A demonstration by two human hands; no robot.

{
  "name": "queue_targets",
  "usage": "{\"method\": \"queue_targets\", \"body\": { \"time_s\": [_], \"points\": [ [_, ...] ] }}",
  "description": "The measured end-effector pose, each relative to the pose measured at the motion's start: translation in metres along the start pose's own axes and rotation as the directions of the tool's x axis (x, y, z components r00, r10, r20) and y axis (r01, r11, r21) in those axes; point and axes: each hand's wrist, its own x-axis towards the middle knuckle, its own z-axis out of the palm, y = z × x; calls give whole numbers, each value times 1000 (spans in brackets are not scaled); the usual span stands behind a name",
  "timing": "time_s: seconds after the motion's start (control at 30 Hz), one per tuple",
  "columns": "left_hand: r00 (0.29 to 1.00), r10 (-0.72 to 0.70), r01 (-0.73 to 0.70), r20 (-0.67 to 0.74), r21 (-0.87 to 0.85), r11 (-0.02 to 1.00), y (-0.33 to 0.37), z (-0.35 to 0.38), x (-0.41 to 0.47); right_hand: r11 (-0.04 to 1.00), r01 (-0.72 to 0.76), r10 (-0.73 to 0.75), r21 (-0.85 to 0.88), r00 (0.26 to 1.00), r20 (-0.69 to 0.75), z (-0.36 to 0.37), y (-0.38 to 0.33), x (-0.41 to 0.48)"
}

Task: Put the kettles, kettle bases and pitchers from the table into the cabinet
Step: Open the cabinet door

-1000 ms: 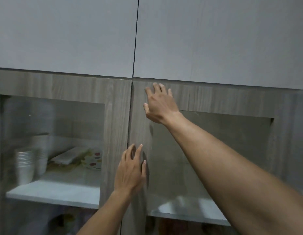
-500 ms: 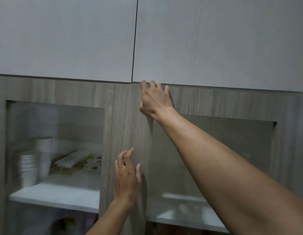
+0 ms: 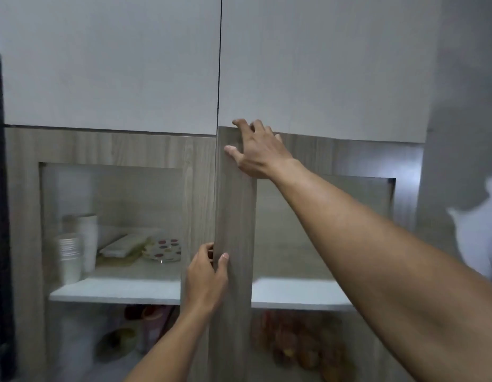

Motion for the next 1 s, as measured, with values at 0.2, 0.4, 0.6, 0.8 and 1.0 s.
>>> {"method": "queue_targets", "body": {
  "time_s": [0.2,0.4,0.6,0.8,1.0],
  "points": [
    [997,80,-79,6,-51,996,43,-36,-71,996,-93,93,5,996,-10,-57,-22,-65],
    [993,121,-121,-7,-69,990,85,-46,-136,989,-148,148,-3,988,-49,-121,-27,-121],
    [961,272,-264,38,-148,953,135,-44,-206,983,-171,160,-72,978,-131,-181,-13,-184],
    [834,527,-474,163,-276,836,189,-18,-257,958,-214,171,-193,961,-218,-251,31,-249],
    [740,534,-380,410,-400,834,235,29,-296,914,-258,188,-315,954,-234,-304,68,-303]
  ]
}}
